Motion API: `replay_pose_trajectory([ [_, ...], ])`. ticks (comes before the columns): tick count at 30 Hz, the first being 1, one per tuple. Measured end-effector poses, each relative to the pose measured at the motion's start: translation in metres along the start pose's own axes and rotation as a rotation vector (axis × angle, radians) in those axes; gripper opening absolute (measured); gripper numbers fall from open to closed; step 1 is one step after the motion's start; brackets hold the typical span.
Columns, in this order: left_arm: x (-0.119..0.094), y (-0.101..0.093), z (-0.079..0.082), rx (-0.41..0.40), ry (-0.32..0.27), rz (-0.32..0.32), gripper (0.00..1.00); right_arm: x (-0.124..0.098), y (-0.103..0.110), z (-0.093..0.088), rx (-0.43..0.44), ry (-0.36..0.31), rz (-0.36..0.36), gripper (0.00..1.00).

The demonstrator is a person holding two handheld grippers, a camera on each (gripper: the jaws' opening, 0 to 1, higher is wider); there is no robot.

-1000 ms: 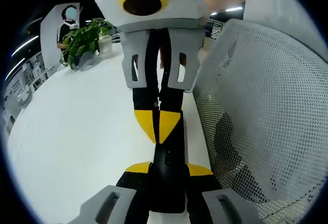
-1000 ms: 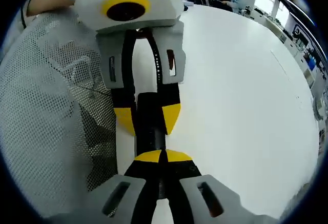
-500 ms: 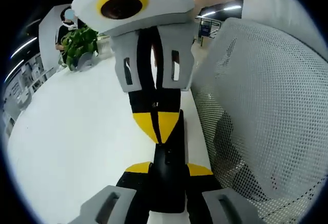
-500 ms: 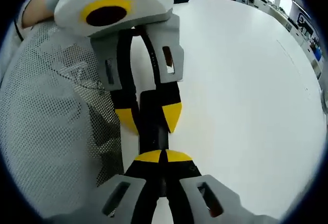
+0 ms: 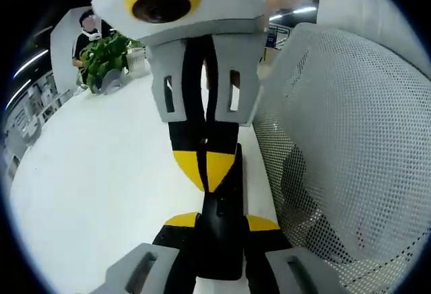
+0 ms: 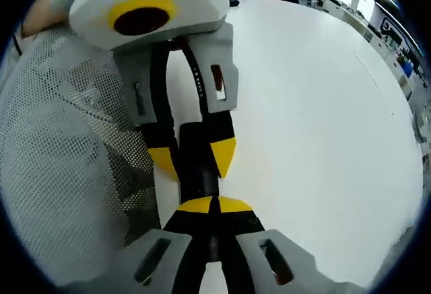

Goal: Press the specified remote control buttons in sequence, fully releasing each button before pressing the next.

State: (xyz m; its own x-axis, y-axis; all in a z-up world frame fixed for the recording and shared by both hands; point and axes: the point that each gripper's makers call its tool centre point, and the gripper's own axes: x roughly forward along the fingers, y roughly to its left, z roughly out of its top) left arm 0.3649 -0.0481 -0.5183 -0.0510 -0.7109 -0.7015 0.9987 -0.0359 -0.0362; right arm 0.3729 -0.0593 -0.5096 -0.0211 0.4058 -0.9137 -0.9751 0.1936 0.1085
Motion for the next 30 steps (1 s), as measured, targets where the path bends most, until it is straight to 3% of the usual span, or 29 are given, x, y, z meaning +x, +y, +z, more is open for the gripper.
replay_pose_trajectory([
  [8, -0.001, 0.0, 0.0, -0.008, 0.004, 0.001, 0.24, -0.001, 0.012, -0.004, -0.032, 0.002, 0.004, 0.0],
  [15, -0.002, -0.001, 0.001, -0.029, -0.004, 0.001, 0.24, 0.001, 0.013, -0.002, -0.109, 0.015, -0.051, 0.0],
  [21, -0.002, -0.001, 0.001, -0.034, -0.01, 0.001, 0.24, 0.0, 0.008, -0.001, 0.024, -0.032, -0.045, 0.0],
  [26, -0.002, 0.0, 0.001, -0.033, -0.012, 0.0, 0.24, -0.001, 0.013, -0.002, -0.092, -0.047, -0.109, 0.0],
  [30, -0.002, 0.0, 0.001, -0.033, -0.017, 0.0, 0.24, 0.001, 0.021, -0.002, -0.072, -0.058, -0.082, 0.0],
])
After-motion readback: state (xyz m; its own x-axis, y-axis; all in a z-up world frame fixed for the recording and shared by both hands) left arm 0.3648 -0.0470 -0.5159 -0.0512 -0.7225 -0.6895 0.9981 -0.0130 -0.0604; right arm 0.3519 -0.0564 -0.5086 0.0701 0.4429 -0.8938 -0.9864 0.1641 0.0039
